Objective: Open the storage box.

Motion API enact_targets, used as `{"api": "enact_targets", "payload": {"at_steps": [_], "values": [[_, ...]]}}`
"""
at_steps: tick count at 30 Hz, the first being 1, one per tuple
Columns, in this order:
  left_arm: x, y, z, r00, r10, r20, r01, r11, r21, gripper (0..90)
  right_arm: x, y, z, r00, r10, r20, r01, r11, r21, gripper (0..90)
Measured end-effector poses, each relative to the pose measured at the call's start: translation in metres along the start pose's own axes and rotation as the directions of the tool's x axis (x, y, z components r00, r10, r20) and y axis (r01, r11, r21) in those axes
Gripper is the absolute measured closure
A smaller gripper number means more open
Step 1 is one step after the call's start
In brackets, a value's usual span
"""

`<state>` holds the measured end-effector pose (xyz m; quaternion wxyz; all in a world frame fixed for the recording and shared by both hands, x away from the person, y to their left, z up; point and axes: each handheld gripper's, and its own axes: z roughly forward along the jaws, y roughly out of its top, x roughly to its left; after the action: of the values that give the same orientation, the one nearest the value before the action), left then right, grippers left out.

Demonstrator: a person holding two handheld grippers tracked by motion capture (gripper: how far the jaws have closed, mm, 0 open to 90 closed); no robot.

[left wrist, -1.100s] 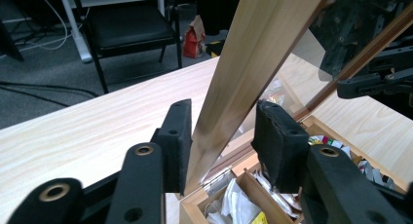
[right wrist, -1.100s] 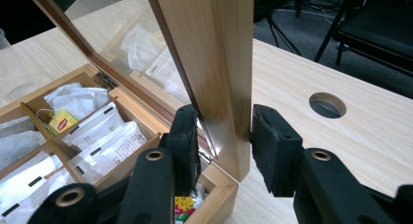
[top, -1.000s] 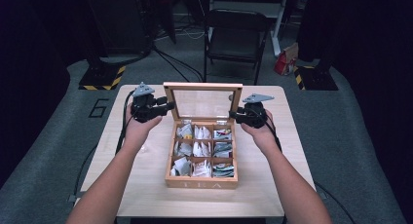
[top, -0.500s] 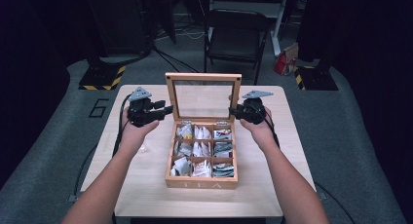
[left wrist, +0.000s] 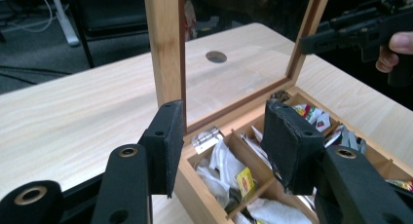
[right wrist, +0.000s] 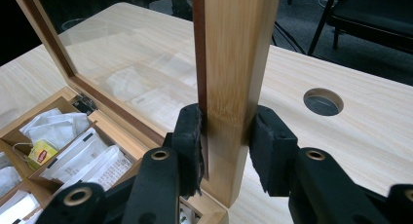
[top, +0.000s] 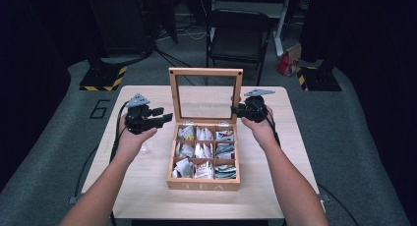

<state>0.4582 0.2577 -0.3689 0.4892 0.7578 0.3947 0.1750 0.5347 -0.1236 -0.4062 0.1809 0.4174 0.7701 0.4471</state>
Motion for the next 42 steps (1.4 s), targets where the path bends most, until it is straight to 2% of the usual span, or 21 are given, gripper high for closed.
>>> {"api": "enact_targets", "payload": {"at_steps": [1, 5, 14, 18, 25, 28, 32, 34, 35, 40, 42], "values": [[0.000, -0.001, -0.001, 1.0000, 0.001, 0.001, -0.001, 1.0000, -0.002, 49.5, 0.000, 0.000, 0.000, 0.9999, 0.011, 0.000, -0.011, 1.000, 0.003, 65.7], [-0.002, -0.002, -0.003, 1.0000, -0.002, 0.009, 0.002, 0.9999, -0.013, 48.8, -0.001, 0.002, 0.003, 1.0000, 0.004, 0.004, -0.004, 1.000, 0.008, 65.5], [-0.001, -0.007, -0.004, 0.9999, -0.007, 0.010, 0.007, 1.0000, -0.007, 47.7, -0.003, 0.004, 0.009, 0.9994, 0.026, 0.023, -0.027, 0.999, 0.023, 64.8], [-0.001, -0.009, -0.003, 0.9999, 0.003, 0.010, -0.003, 1.0000, 0.004, 47.6, -0.003, 0.004, 0.010, 0.9989, 0.039, 0.025, -0.040, 0.999, 0.023, 64.6], [-0.002, -0.012, -0.002, 0.9998, -0.001, 0.020, 0.001, 0.9999, 0.013, 47.6, -0.001, 0.004, 0.009, 0.9989, 0.030, 0.037, -0.031, 0.999, 0.028, 64.1], [-0.002, -0.012, -0.002, 0.9997, 0.007, 0.025, -0.007, 0.9998, 0.019, 47.7, 0.000, 0.004, 0.008, 0.9989, 0.011, 0.045, -0.012, 0.999, 0.032, 62.1], [-0.005, -0.012, -0.002, 0.9994, 0.028, 0.019, -0.028, 0.9994, 0.018, 49.1, 0.000, 0.003, 0.005, 0.9990, 0.011, 0.043, -0.013, 0.999, 0.040, 57.8], [-0.005, -0.012, -0.002, 0.9996, 0.026, 0.013, -0.027, 0.9995, 0.018, 49.1, 0.000, 0.003, 0.001, 0.9991, -0.001, 0.043, -0.001, 0.999, 0.039, 55.1], [-0.005, -0.012, -0.001, 0.9996, 0.026, 0.010, -0.026, 0.9995, 0.018, 49.1, 0.001, 0.003, 0.000, 0.9992, 0.009, 0.039, -0.010, 0.999, 0.036, 54.1], [-0.006, -0.012, -0.002, 0.9997, 0.018, 0.019, -0.018, 0.9997, 0.017, 48.1, 0.003, 0.000, -0.008, 0.9991, -0.003, 0.041, 0.001, 0.999, 0.038, 50.7], [-0.007, -0.012, -0.003, 0.9997, 0.016, 0.020, -0.017, 0.9998, 0.014, 47.8, 0.004, -0.002, -0.012, 0.9993, 0.017, 0.034, -0.018, 0.999, 0.032, 49.8]]}}
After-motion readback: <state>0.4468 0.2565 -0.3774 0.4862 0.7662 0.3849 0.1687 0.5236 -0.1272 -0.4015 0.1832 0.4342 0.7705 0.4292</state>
